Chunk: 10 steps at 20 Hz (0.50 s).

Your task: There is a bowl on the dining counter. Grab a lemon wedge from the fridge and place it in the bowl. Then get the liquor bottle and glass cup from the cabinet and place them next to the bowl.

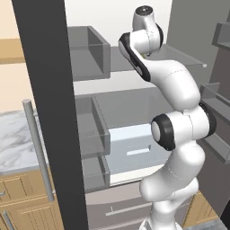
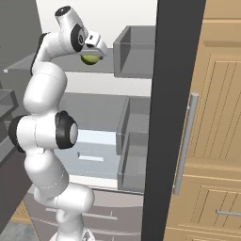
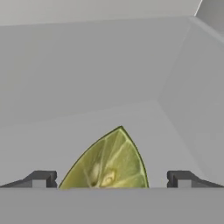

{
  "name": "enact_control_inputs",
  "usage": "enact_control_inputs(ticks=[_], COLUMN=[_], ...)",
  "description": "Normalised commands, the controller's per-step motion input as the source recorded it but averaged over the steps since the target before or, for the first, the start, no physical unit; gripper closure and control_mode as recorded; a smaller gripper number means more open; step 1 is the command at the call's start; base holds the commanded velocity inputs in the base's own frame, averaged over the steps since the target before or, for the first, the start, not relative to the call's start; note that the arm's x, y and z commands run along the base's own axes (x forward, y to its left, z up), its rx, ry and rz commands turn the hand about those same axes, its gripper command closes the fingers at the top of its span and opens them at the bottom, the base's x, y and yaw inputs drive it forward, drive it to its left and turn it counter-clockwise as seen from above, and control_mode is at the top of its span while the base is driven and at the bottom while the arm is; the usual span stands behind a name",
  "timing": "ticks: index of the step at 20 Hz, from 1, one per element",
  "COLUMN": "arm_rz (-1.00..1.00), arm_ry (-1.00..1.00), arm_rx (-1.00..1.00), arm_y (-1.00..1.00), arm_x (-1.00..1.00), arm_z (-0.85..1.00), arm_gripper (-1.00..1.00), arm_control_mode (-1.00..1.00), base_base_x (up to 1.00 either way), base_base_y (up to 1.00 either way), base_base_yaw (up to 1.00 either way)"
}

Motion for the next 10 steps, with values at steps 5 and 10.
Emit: enact_control_inputs(ticks=[5,10], arm_rz=[0.00,0.00], arm_ry=[0.00,0.00], arm_rx=[0.00,0.00], arm_y=[0.00,0.00], arm_x=[0.08,0.00], arm_z=[-0.18,-0.20], arm_gripper=[-1.00,-1.00], arm_control_mode=[-1.00,-1.00], base_base_x=[0.00,0.00], base_base_y=[0.00,0.00], base_base_yaw=[0.00,0.00])
